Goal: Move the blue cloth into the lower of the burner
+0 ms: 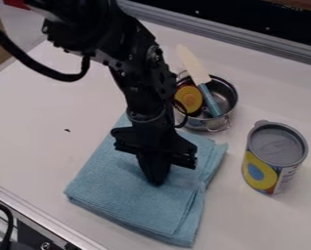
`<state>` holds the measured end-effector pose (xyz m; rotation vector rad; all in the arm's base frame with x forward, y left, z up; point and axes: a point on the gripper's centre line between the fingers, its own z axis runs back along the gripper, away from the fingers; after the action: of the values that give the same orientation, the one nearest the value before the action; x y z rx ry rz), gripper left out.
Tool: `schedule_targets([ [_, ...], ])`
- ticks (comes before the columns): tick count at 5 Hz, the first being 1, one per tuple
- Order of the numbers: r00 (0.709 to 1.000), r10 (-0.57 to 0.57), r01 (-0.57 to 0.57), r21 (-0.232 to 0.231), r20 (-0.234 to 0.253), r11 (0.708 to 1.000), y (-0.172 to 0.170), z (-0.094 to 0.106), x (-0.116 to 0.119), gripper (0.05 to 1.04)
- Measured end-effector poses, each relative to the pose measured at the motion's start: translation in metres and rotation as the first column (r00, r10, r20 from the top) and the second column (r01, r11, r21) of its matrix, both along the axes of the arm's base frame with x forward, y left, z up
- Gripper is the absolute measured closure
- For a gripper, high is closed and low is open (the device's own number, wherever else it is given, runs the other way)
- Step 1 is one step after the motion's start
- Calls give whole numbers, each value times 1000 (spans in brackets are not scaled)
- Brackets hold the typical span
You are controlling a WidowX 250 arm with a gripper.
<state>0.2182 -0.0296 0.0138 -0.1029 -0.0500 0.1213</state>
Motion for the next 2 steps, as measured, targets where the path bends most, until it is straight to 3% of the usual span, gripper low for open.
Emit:
schedule_targets([
  [1,999,27,-27,-8,31,1000,3,11,9,1031],
  [2,999,46,-46,-27,18,999,7,20,16,1018],
])
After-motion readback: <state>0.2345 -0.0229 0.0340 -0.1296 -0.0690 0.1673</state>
